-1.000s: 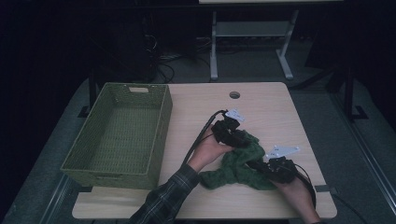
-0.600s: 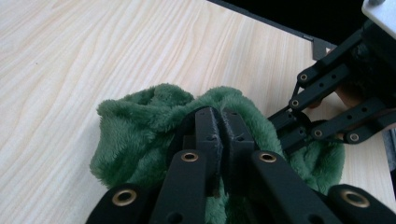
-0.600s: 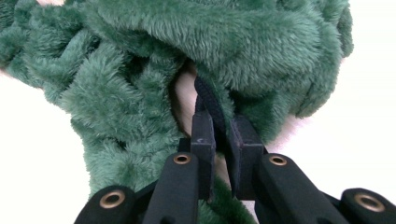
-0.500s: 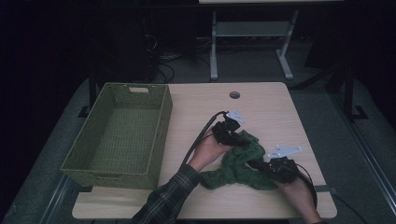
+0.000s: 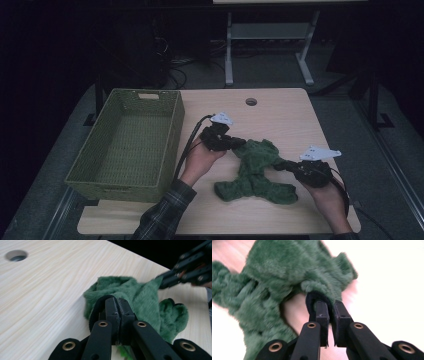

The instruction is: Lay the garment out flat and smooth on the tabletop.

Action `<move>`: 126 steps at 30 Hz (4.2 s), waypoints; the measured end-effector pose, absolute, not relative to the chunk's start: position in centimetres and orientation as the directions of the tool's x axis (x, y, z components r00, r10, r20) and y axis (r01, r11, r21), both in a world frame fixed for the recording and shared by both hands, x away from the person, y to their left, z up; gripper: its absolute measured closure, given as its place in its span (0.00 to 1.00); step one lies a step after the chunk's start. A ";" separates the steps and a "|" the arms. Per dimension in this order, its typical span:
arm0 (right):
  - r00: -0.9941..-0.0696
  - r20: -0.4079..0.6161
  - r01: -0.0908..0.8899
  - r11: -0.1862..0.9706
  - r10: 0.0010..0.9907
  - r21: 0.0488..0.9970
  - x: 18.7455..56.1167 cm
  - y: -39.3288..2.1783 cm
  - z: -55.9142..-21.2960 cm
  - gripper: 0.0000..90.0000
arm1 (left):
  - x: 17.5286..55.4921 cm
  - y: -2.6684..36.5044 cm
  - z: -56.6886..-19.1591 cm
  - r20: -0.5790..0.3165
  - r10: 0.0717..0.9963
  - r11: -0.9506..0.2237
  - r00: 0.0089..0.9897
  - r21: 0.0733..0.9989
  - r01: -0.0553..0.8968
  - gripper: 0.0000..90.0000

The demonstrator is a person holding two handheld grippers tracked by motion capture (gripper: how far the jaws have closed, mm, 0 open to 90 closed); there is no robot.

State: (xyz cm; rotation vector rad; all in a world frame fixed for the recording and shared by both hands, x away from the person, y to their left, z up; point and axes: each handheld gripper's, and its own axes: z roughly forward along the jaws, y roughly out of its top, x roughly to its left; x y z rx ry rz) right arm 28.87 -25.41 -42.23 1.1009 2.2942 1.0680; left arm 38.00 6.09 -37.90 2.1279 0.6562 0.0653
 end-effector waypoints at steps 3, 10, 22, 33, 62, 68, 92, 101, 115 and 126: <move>-0.626 -0.021 0.476 0.403 0.780 0.782 29.4 -25.5 -41.6 0.94 | 37.8 7.4 -38.7 -0.214 0.508 -0.446 0.834 0.763 0.467 0.98; -0.660 -0.005 0.499 0.444 0.751 0.744 31.4 -24.1 -42.8 0.94 | 37.2 8.6 -42.3 -0.259 0.556 -0.458 0.790 0.698 0.551 0.98; -0.693 0.037 0.558 0.503 0.720 0.659 33.0 -22.4 -45.8 0.90 | 37.1 8.5 -46.0 -0.293 0.559 -0.488 0.775 0.640 0.594 0.96; -0.677 0.042 0.509 0.426 0.735 0.748 32.2 -24.2 -41.3 0.69 | 37.5 8.9 -40.6 -0.239 0.562 -0.431 0.792 0.733 0.526 0.69; -0.701 0.117 0.582 0.469 0.704 0.665 40.6 -20.6 -44.3 0.92 | 44.9 4.0 -45.4 -0.303 0.549 -0.473 0.779 0.656 0.589 0.59; -0.709 0.121 0.579 0.475 0.695 0.663 40.5 -20.7 -44.5 0.95 | 44.7 3.4 -45.8 -0.323 0.527 -0.491 0.786 0.639 0.592 0.69; -0.623 0.097 0.572 0.367 0.776 0.734 40.0 -23.7 -41.3 0.98 | 43.8 7.6 -41.7 -0.147 0.608 -0.421 0.780 0.773 0.474 0.98; -0.561 0.122 0.659 0.352 0.819 0.665 41.8 -24.0 -44.7 0.99 | 44.9 7.3 -45.4 -0.173 0.645 -0.425 0.744 0.728 0.538 0.99; -0.557 0.123 0.660 0.347 0.822 0.666 42.8 -23.6 -46.0 0.84 | 45.4 7.3 -46.1 -0.195 0.656 -0.414 0.729 0.715 0.564 0.88; -0.557 0.162 0.630 0.288 0.814 0.721 40.6 -24.8 -42.7 0.62 | 42.9 8.1 -42.7 -0.188 0.610 -0.435 0.770 0.733 0.524 0.54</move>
